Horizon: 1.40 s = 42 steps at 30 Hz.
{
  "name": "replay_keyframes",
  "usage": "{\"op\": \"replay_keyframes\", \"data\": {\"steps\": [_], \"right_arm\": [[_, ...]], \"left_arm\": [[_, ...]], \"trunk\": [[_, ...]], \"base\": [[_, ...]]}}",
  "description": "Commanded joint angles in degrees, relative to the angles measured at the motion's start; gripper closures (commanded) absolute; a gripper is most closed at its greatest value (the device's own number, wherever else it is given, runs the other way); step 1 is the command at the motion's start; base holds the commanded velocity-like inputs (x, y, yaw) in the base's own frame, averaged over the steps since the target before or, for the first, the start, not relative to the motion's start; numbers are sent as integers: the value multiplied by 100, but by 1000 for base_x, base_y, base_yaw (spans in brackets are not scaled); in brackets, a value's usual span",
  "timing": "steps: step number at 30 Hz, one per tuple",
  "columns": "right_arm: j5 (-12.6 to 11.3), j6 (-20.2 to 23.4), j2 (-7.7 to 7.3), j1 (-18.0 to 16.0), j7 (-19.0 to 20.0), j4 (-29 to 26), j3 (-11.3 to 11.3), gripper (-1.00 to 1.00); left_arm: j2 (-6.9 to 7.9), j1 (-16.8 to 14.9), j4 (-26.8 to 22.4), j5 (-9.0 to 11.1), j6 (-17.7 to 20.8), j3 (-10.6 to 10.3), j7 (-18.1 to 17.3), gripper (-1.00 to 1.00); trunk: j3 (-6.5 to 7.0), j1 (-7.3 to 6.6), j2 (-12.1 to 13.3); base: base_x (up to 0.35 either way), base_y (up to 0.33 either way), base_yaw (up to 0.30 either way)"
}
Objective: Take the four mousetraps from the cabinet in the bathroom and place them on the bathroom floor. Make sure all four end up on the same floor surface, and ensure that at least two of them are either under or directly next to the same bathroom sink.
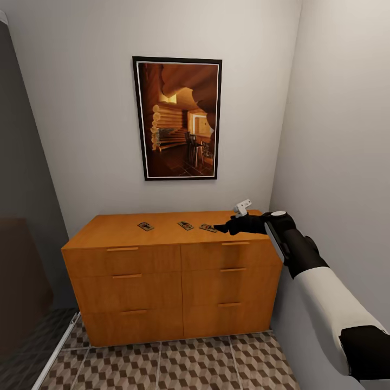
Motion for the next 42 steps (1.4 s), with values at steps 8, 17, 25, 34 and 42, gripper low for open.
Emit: {"op": "replay_keyframes", "data": {"steps": [8,17,25,34,42], "right_arm": [[59,3,-11,-4,48,-4,-2,-100],[52,-7,-13,-4,64,0,-3,-100],[45,-24,-18,-4,481,49,-4,-100],[57,-32,-22,-4,1136,188,-11,-100],[54,-33,-141,-4,1377,205,-6,-100]], "left_arm": [[-36,-3,4,17,-20,-35,7,-100],[-47,-3,5,17,-20,-35,9,-100],[-48,-3,7,17,-20,-35,9,-100],[-48,-3,7,17,-20,-35,9,-100],[-48,-3,7,17,-17,-35,9,-100]], "trunk": [[-5,0,-3],[-5,0,-3],[-5,0,-3],[-5,0,-3],[-5,0,-3]], "base": [[0,0,0],[0,0,0],[0,0,0],[0,0,0],[0,0,0]]}}
